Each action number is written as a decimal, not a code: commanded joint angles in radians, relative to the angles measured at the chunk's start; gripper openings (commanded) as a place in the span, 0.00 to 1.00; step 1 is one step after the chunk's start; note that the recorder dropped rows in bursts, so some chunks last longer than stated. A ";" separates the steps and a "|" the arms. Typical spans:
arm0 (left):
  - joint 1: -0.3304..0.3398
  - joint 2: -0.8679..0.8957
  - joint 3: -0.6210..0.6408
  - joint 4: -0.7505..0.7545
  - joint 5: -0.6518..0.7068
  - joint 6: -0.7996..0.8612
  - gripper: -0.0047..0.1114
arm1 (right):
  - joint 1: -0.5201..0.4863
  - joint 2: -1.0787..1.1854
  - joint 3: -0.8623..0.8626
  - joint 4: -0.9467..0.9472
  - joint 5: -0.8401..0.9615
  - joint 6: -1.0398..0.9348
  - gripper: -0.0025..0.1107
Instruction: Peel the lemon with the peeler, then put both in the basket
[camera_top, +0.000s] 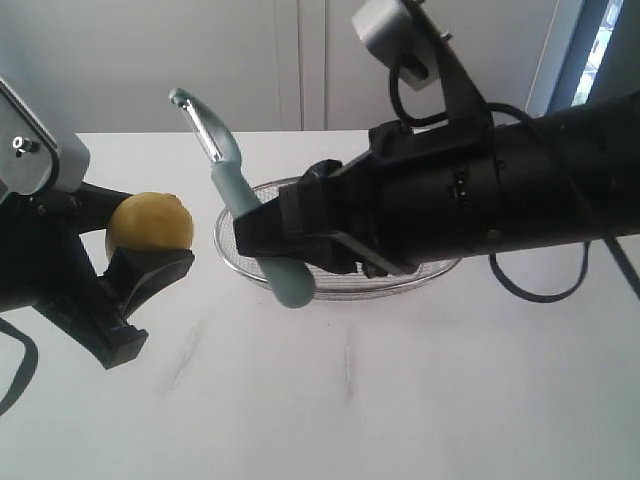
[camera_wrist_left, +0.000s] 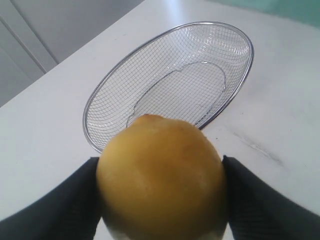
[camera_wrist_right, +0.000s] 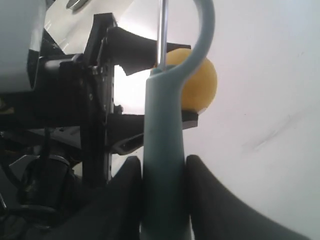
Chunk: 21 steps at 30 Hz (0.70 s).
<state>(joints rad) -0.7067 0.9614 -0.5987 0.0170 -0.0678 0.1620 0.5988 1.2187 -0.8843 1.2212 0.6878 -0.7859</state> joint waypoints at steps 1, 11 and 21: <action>-0.004 -0.007 -0.006 -0.001 -0.010 0.022 0.04 | -0.011 -0.053 0.001 -0.162 -0.018 0.031 0.02; -0.004 -0.007 -0.006 -0.001 -0.016 0.049 0.04 | -0.011 -0.005 0.001 -0.357 -0.036 0.136 0.02; -0.004 -0.007 -0.006 -0.001 -0.018 0.049 0.04 | -0.011 0.179 0.001 -0.358 -0.110 0.144 0.02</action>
<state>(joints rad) -0.7067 0.9614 -0.5987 0.0170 -0.0696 0.2077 0.5988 1.3497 -0.8843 0.8592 0.5939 -0.6505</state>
